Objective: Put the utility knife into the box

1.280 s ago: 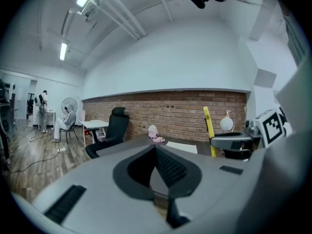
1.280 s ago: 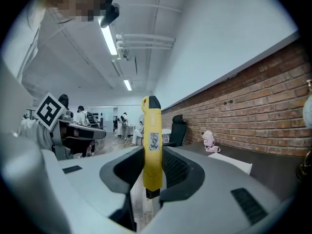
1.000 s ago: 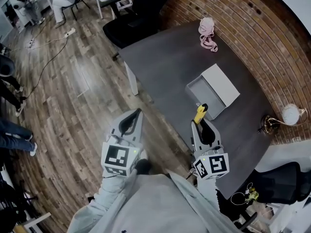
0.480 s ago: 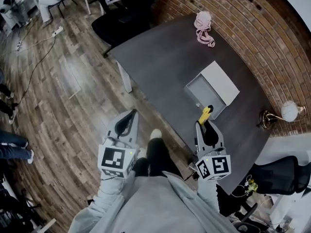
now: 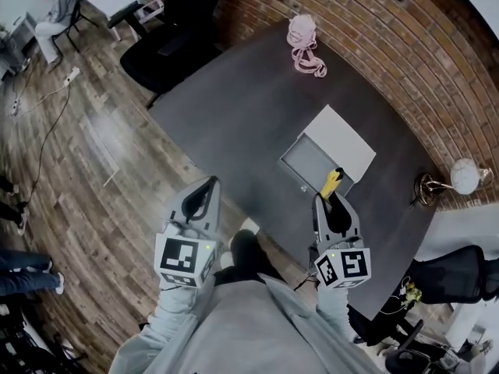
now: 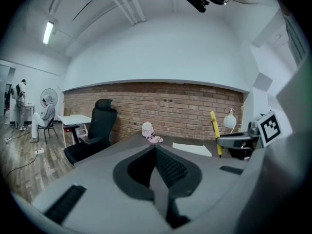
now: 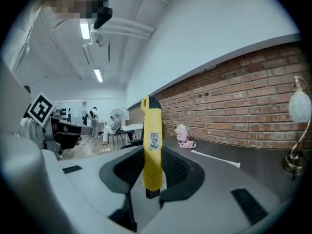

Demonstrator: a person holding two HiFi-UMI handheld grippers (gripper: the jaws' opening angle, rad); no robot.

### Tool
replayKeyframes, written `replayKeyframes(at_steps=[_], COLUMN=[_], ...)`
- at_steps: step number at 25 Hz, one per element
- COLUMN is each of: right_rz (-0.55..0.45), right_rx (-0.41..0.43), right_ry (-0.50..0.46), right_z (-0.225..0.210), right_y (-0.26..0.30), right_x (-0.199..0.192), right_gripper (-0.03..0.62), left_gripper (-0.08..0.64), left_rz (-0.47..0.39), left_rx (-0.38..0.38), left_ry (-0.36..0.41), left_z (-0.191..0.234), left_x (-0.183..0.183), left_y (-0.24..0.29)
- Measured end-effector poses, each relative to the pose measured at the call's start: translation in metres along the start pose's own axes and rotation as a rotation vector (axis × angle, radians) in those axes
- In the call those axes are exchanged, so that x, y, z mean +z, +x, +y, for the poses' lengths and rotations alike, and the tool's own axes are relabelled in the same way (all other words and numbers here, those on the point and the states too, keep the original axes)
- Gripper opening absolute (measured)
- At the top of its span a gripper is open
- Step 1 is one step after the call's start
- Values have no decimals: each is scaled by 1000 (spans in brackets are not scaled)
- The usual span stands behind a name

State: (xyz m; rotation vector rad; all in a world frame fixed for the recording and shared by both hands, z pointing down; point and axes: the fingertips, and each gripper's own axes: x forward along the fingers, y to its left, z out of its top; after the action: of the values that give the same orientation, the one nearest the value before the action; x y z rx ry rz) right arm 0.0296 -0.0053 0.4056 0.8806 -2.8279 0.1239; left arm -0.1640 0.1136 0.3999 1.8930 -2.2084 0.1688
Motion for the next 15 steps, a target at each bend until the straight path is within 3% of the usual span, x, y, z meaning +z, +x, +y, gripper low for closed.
replayKeyframes(at_steps=[7, 15], right_rz=[-24, -36], right_rx=[-133, -238], right_ry=[49, 74], right_z=[-72, -137], right_y=[22, 16], right_x=[14, 19], right_gripper=[126, 126], left_gripper=[18, 18], left_rz=[9, 3], left_rx=[-123, -262], left_ry=[65, 117], left_z=[-21, -75], left_x=[35, 65], left_y=[88, 166])
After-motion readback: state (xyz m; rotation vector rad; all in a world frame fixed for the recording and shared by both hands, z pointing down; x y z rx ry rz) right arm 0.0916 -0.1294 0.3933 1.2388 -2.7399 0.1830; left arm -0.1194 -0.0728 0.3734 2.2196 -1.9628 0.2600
